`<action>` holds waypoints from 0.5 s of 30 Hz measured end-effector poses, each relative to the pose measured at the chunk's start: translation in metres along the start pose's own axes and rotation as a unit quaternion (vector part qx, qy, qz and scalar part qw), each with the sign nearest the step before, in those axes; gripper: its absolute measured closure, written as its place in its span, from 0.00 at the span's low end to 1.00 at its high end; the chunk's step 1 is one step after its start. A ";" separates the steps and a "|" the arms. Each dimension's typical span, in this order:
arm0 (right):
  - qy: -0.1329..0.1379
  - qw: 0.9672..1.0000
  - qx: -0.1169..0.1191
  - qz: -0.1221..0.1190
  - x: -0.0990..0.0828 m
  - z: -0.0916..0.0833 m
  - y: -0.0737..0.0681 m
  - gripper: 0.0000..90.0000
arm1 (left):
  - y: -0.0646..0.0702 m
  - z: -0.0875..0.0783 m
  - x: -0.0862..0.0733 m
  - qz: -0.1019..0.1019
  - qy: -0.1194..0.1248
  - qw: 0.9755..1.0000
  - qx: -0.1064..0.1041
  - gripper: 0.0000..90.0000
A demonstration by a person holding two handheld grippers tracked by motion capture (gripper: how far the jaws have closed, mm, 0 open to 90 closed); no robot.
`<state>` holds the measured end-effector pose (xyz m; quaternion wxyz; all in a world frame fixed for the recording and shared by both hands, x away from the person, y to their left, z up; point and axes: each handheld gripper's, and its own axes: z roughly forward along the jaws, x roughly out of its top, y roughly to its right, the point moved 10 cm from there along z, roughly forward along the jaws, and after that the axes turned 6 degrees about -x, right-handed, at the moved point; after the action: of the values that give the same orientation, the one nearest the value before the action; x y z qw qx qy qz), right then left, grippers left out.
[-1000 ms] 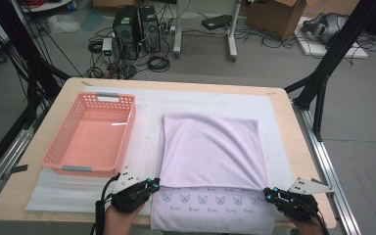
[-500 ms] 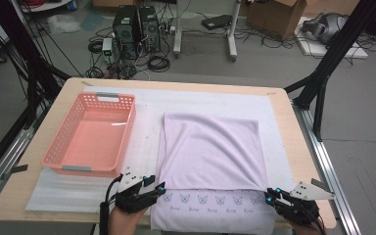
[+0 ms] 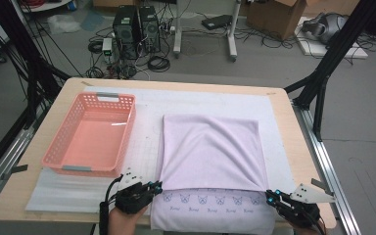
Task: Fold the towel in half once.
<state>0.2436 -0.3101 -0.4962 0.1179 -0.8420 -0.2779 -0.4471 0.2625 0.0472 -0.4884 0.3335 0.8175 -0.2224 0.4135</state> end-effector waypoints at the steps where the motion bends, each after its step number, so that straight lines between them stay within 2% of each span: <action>1: 0.001 1.000 0.003 -0.005 -0.001 -0.003 -0.001 0.94 | 0.002 -0.005 -0.001 0.003 0.003 1.000 -0.003 0.97; 4: 0.004 1.000 0.017 -0.006 -0.003 -0.012 -0.005 0.94 | 0.009 -0.017 -0.003 0.002 0.014 1.000 -0.017 0.97; 7: -0.001 1.000 0.031 -0.006 -0.007 -0.018 -0.011 0.94 | 0.014 -0.027 -0.009 0.001 0.015 1.000 -0.025 0.97; 15: -0.017 0.999 0.048 -0.001 -0.020 -0.033 -0.027 0.94 | 0.028 -0.040 -0.029 0.014 0.006 0.999 -0.032 0.97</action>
<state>0.1964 -0.3100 -0.4943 0.1527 -0.8427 -0.3016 -0.4190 0.2073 0.0603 -0.4851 0.3546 0.8010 -0.2450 0.4155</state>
